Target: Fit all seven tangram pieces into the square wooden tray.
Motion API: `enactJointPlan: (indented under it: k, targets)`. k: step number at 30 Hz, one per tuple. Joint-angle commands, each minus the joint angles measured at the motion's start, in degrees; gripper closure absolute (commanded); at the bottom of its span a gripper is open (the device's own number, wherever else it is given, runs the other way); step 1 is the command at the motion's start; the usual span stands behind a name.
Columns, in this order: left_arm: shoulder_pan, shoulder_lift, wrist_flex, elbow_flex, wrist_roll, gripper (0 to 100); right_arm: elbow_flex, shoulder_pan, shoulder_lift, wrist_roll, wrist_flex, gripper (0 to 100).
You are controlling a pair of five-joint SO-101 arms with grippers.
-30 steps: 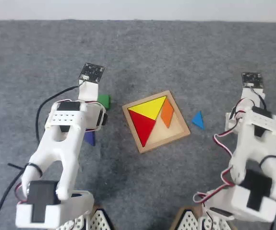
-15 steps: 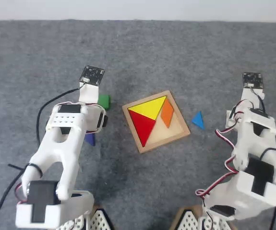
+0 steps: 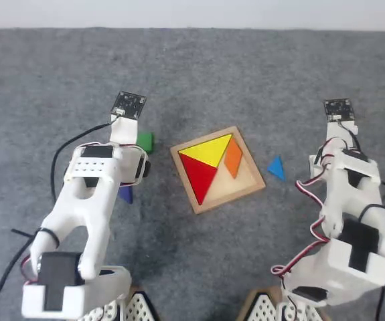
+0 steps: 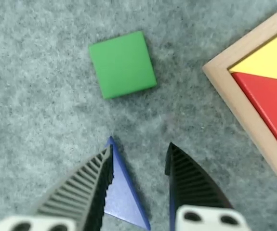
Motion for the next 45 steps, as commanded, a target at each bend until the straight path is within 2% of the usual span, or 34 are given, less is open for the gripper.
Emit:
enactJointPlan:
  k: [1,4,8,11,14,19,23,33,40,45]
  targets:
    - [-0.35,-2.64,-1.14,-0.48,-0.09,83,-3.78,-1.36,-4.09,0.35,5.14,99.1]
    - [-0.35,-2.64,-1.32,-0.48,-0.09,83,-4.40,-3.91,-10.24,0.35,11.30,99.1]
    - [-0.44,-2.64,-1.41,-0.31,-0.09,83,-4.31,-12.53,-20.70,-0.09,20.44,99.1]
    - [-0.26,-2.64,-2.02,0.40,-0.09,83,-4.13,-20.35,-26.59,-6.59,24.48,99.1]
    - [-0.18,-2.64,-2.29,0.40,-0.09,83,-4.04,-27.74,-28.18,-13.27,25.45,99.1]
    - [-0.44,-2.64,-2.29,0.48,-0.09,83,-4.31,-36.79,-22.55,-18.81,22.29,99.1]
    - [-0.44,-2.64,-2.29,0.48,-0.09,83,-4.84,-38.99,-16.13,-19.43,17.71,99.1]
    - [-0.53,-2.64,-2.29,0.40,-0.18,83,-14.07,-39.34,-3.82,-19.60,16.84,99.1]
    - [-0.53,-2.64,-2.37,0.31,-0.53,83,-17.05,-40.22,3.56,-19.87,17.54,99.0]
    - [-0.44,-2.64,-2.37,0.31,-0.53,83,-20.48,-42.51,3.91,-19.87,22.55,98.8]
